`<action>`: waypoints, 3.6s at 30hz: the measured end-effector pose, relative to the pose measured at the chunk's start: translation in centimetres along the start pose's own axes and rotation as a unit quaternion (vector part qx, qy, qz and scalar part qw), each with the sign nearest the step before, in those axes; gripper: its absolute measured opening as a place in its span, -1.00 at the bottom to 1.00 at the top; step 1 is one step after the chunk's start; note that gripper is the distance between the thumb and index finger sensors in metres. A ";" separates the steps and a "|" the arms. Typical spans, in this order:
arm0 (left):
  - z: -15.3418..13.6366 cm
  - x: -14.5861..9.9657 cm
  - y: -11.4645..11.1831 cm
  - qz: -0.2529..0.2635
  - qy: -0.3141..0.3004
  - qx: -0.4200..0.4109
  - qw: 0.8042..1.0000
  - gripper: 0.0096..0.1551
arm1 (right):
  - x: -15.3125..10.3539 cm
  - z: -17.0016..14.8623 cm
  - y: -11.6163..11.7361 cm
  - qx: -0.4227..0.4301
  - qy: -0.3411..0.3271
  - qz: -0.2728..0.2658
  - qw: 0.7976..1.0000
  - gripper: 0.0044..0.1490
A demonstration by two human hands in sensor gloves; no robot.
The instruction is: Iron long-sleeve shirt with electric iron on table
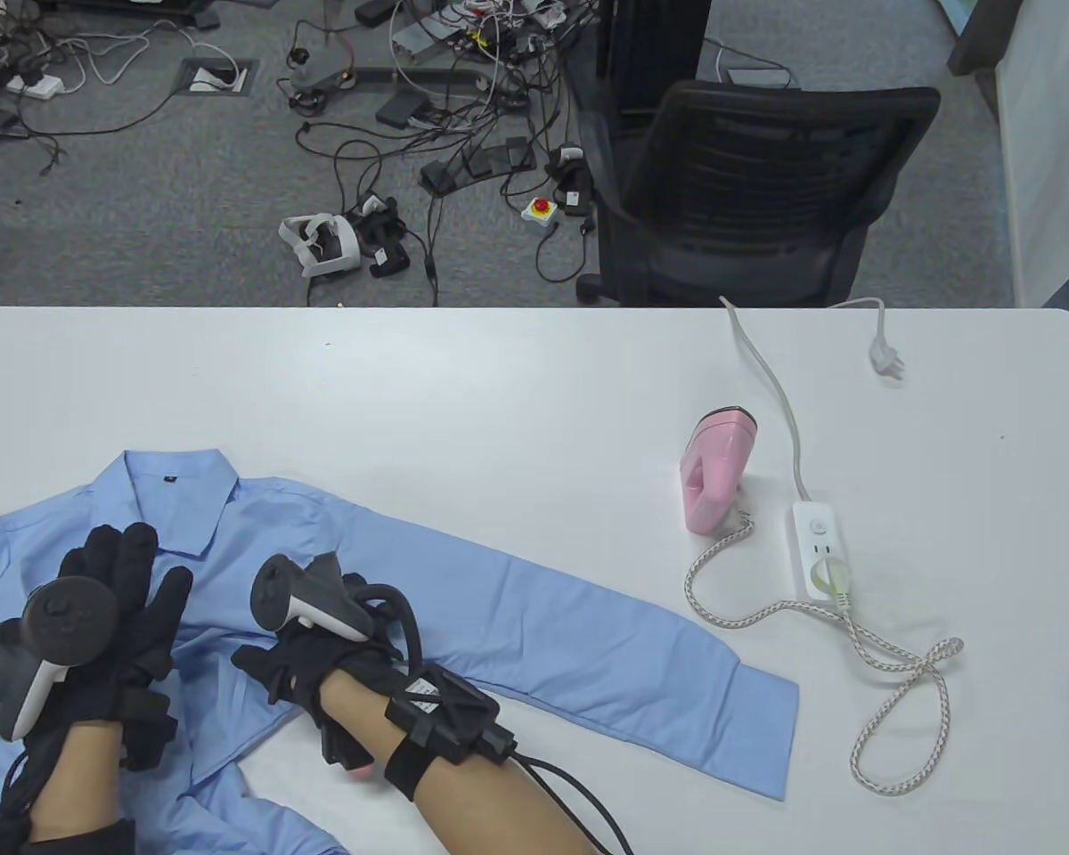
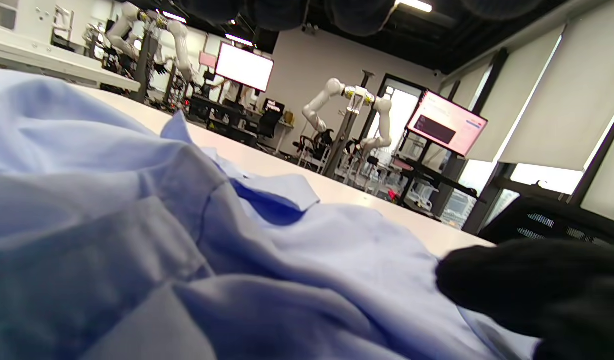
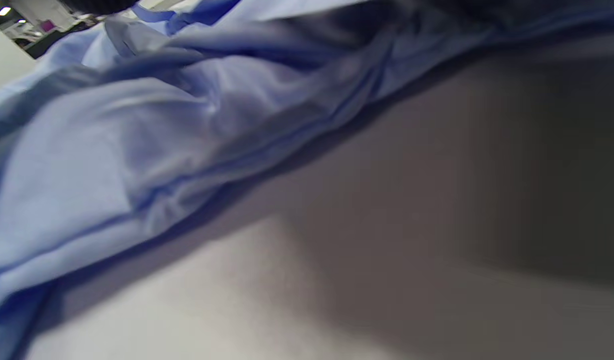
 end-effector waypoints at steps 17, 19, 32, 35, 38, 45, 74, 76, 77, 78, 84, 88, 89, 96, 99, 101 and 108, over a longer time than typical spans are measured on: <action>-0.3 -0.9 2.2 0.061 0.010 -0.076 0.995 -0.13 | 3.3 -7.0 -1.8 -0.011 0.116 0.035 0.993 0.24; -0.1 -1.1 2.7 0.087 0.008 -0.083 0.993 -0.13 | 3.5 -10.5 -3.1 0.019 0.139 0.025 0.990 0.24; 2.6 0.4 -4.7 -0.120 -0.024 -0.016 0.992 -0.16 | 0.8 -28.7 -7.1 0.127 0.214 0.051 0.967 0.25; 3.2 0.7 -7.5 -0.192 -0.026 0.060 0.979 -0.13 | 0.3 -30.6 -7.3 0.128 0.210 0.061 0.967 0.25; 4.0 0.4 -9.9 -0.223 -0.044 0.142 0.963 -0.11 | 0.0 -32.6 -7.6 0.152 0.196 0.074 0.966 0.26; 4.0 1.6 -12.2 -0.283 -0.061 0.227 0.930 -0.03 | 0.0 -34.1 -7.8 0.145 0.179 0.064 0.971 0.25; 3.1 7.9 -13.3 -0.280 -0.085 0.224 0.930 0.03 | 1.9 -36.8 -10.6 0.148 0.204 0.063 0.966 0.22; 3.2 8.4 -13.2 -0.281 -0.087 0.229 0.928 0.01 | 1.9 -36.3 -10.7 0.134 0.205 0.027 0.969 0.20; 3.3 8.5 -13.0 -0.279 -0.086 0.227 0.929 -0.01 | 1.8 -35.9 -10.7 0.129 0.198 0.017 0.972 0.18; 3.4 8.4 -12.8 -0.279 -0.086 0.222 0.930 0.00 | 1.4 -35.4 -10.8 0.120 0.194 0.007 0.974 0.16; 4.3 4.5 -9.4 -0.230 -0.131 0.256 0.930 -0.02 | -4.8 -30.4 -12.0 0.093 0.119 -0.092 0.984 0.05; 5.6 0.5 -9.0 -0.246 -0.163 0.198 0.935 -0.02 | -9.3 -28.3 -10.3 0.065 0.100 -0.069 0.991 0.12; 6.0 -0.6 -9.3 -0.268 -0.168 0.163 0.935 0.00 | -10.1 -27.9 -8.6 0.058 0.090 -0.062 0.992 0.15; 6.7 -3.9 -12.2 -0.328 -0.224 0.289 0.871 0.09 | -11.3 -27.9 -0.6 -0.071 0.160 -0.057 0.983 0.19; 5.9 -3.5 -11.6 -0.316 -0.194 0.251 0.894 0.11 | -12.6 -29.8 0.5 -0.078 0.184 -0.034 0.979 0.21; 5.1 -3.1 -11.3 -0.324 -0.195 0.278 0.883 0.12 | -13.5 -31.1 1.1 -0.070 0.201 -0.024 0.977 0.23; 3.0 -2.4 -11.0 -0.341 -0.177 0.246 0.890 0.15 | -15.1 -33.7 2.5 -0.115 0.208 -0.032 0.971 0.29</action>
Point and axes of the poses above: the tracker on the back of each hand, its own z axis roughly to the thumb side, its own x axis roughly from the wrist to the fingertips, y = z × x, the point moved 1 cm from there along x, roughly from the wrist to the fingertips, and after that the axes turned 14 degrees about z, right-handed, at the moved point
